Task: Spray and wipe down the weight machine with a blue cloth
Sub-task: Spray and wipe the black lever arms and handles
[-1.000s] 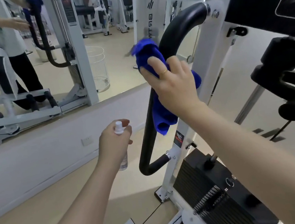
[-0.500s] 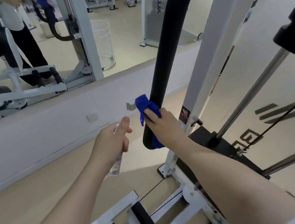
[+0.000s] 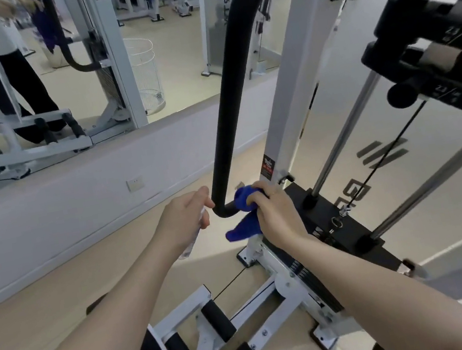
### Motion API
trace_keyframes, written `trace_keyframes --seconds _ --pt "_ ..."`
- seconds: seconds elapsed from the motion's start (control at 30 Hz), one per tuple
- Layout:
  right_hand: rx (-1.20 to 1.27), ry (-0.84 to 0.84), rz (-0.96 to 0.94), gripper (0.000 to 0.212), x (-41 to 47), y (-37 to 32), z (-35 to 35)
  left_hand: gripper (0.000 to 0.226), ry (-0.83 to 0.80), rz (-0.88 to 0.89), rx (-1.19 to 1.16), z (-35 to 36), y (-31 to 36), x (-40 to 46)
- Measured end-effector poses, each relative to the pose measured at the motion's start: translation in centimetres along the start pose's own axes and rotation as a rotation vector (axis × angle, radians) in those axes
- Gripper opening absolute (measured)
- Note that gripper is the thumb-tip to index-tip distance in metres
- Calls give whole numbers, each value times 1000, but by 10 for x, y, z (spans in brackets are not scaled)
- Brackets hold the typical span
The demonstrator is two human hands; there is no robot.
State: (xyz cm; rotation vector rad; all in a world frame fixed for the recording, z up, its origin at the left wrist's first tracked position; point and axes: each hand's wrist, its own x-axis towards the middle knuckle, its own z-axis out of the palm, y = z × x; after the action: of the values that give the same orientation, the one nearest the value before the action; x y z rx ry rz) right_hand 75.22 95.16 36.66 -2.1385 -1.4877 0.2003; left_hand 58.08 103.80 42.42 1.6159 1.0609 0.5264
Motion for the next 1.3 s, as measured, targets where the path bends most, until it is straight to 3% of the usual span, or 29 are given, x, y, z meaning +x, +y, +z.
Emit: trace_keyframes --seconds 0.03,0.1,0.17,0.33,0.4,0.5,0.63,0.7,0.8,1.03,1.1,1.2,1.3 --pt "74 -7 59 26 0 -2 -1 41 -3 6 -3 0 0 0" --pt "81 -186 242 25 1 -5 -6 44 -26 2 -21 1 -2 -2" --pt "332 -241 507 25 0 -9 -15 46 -45 -10 -35 5 -4 -6" --pt "854 119 719 28 -28 -18 -35 45 -85 -51 -150 20 -5 -10" --pt "1027 186 752 27 -47 -21 -40 41 -128 -84 -180 30 -2 -14" --pt "1190 148 764 24 -69 -20 -43 28 -214 -140 -239 47 4 -28" --pt "1264 17 572 8 -90 -21 -53 23 -289 5 -76 64 -1 -50" --pt "1287 -22 463 16 -99 -21 -59 27 -371 43 31 65 -4 -62" --pt "1320 -89 404 20 -111 -21 -64 13 -409 9 34 64 -7 -79" --pt "1217 -296 336 16 -157 -19 -85 9 -211 -31 -109 76 -13 -142" --pt "912 -335 325 29 -178 -11 -93 14 -192 0 -72 87 -16 -170" --pt "335 -491 92 49 -204 -2 -99 22 -154 51 132 99 -20 -209" --pt "-71 -549 -80 33 -222 -5 -100 29 -129 30 206 104 -24 -245"
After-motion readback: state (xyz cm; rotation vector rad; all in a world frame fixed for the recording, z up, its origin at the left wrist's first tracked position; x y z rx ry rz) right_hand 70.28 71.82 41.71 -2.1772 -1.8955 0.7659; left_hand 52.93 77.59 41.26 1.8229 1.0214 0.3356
